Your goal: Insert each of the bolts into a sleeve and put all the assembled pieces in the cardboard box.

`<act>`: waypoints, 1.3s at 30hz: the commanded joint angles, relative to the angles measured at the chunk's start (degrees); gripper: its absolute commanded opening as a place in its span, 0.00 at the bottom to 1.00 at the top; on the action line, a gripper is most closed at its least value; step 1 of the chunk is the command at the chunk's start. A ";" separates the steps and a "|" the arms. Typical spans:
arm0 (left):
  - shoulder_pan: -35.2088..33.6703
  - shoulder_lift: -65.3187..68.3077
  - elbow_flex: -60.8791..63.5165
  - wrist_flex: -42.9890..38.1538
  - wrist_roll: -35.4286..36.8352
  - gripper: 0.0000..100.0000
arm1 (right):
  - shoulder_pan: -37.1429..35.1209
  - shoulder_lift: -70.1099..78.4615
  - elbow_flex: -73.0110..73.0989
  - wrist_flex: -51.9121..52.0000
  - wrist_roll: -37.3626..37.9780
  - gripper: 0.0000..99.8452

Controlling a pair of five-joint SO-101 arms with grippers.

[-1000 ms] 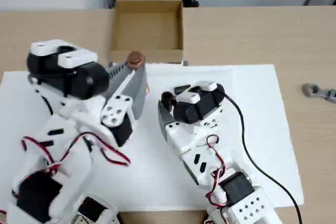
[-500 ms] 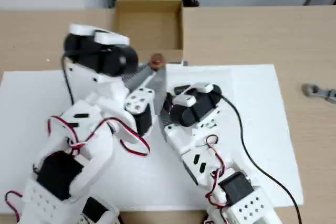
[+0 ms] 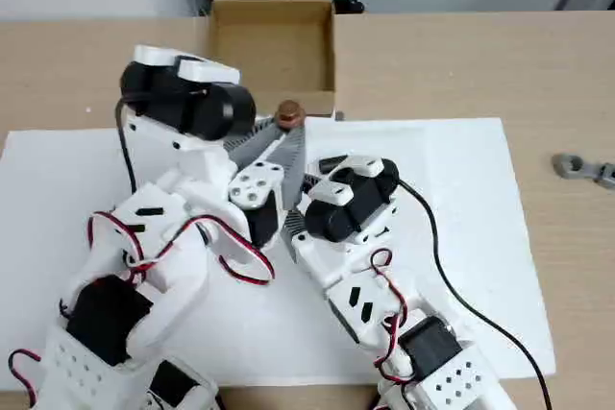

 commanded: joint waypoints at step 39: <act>2.37 -0.18 -4.88 5.10 3.52 0.01 | 2.86 -1.10 1.49 -4.62 0.18 0.00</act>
